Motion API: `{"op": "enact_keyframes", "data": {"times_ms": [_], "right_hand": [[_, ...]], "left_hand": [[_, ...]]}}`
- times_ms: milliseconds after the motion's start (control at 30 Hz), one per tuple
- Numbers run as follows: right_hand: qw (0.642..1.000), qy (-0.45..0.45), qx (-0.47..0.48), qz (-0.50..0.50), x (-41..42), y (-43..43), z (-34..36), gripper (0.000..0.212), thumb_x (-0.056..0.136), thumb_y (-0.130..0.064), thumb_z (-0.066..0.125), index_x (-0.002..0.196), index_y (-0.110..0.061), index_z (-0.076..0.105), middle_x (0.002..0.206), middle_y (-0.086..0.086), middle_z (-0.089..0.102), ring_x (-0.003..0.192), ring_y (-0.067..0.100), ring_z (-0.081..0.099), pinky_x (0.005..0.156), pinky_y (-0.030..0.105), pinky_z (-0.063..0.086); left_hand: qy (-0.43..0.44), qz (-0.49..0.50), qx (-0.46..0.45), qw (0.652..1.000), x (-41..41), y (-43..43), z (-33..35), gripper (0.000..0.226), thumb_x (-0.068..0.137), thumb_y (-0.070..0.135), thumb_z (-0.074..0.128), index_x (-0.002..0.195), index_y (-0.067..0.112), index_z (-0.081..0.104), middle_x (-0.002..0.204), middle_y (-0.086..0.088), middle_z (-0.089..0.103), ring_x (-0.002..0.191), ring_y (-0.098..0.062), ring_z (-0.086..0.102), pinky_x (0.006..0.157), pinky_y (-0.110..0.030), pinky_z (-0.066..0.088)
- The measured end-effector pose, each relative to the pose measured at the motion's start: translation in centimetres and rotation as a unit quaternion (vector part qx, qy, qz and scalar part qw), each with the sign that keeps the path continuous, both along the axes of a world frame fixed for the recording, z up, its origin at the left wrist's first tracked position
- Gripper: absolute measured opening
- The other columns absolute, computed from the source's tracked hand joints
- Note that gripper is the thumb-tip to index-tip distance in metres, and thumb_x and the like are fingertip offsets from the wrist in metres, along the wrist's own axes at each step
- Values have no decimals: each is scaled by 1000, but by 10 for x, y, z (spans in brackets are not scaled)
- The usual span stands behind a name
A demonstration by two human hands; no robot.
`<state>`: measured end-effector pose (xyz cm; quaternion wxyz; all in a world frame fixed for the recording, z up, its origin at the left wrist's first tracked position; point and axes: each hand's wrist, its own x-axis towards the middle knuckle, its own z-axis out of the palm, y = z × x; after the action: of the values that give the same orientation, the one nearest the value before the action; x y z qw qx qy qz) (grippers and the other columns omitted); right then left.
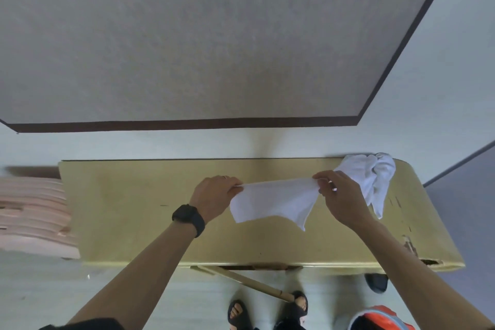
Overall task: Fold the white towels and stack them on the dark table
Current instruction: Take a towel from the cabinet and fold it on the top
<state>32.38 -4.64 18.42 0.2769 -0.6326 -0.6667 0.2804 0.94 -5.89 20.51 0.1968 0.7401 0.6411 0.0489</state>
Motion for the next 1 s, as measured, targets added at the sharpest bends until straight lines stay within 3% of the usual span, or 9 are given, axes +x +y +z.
{"op": "enact_keyframes", "data": {"times_ms": [167, 333, 567, 633, 767, 833, 1000], "right_hand": [[996, -78, 28, -11, -17, 32, 2, 16, 99, -19, 56, 106, -19, 70, 99, 0, 70, 86, 19, 65, 79, 34, 50], [994, -94, 49, -36, -30, 55, 8, 20, 100, -20, 54, 109, -18, 72, 109, -1, 66, 90, 18, 62, 78, 25, 38], [995, -80, 61, -27, -38, 43, -16, 17, 99, -25, 57, 105, -23, 73, 106, -9, 64, 76, 7, 57, 76, 25, 46], [996, -85, 29, -14, -38, 26, -37, 16, 98, -22, 60, 104, -22, 74, 106, -9, 63, 75, 4, 56, 74, 17, 41], [991, -125, -48, 3, -36, -21, -95, 14, 95, -19, 64, 102, -21, 76, 108, -5, 65, 87, 22, 67, 77, 32, 49], [983, -151, -107, 17, -35, -47, -120, 16, 96, -19, 62, 104, -19, 75, 112, -5, 64, 93, 23, 66, 80, 32, 48], [955, -190, -217, 67, -31, -110, -167, 21, 98, -21, 54, 105, -18, 73, 118, -3, 62, 105, 20, 62, 91, 33, 48]], "left_hand": [[42, 22, 51, 998, -33, 38, 7, 34, 105, 38, 39, 123, 26, 65, 115, 5, 69, 106, -18, 61, 89, -32, 45], [75, 27, 128, 989, -52, 63, 7, 34, 106, 36, 37, 118, 28, 68, 110, 5, 70, 101, -19, 60, 88, -33, 44], [81, 19, 197, 977, -64, 44, -29, 20, 99, 30, 56, 103, 27, 75, 93, 4, 73, 86, -22, 64, 80, -35, 47], [86, 20, 186, 979, -64, 26, -51, 6, 89, 25, 72, 92, 27, 77, 84, 6, 73, 77, -22, 65, 74, -34, 49], [89, 3, 133, 987, -61, -22, -108, 18, 68, 23, 90, 79, 30, 78, 78, 11, 72, 69, -19, 66, 63, -34, 54], [89, -3, 83, 993, -59, -49, -138, 21, 62, 25, 93, 76, 31, 78, 75, 11, 71, 67, -18, 66, 62, -31, 54], [98, -25, -43, 994, -55, -115, -193, 3, 80, 29, 79, 82, 31, 78, 85, 9, 73, 81, -20, 65, 72, -34, 53]]}}
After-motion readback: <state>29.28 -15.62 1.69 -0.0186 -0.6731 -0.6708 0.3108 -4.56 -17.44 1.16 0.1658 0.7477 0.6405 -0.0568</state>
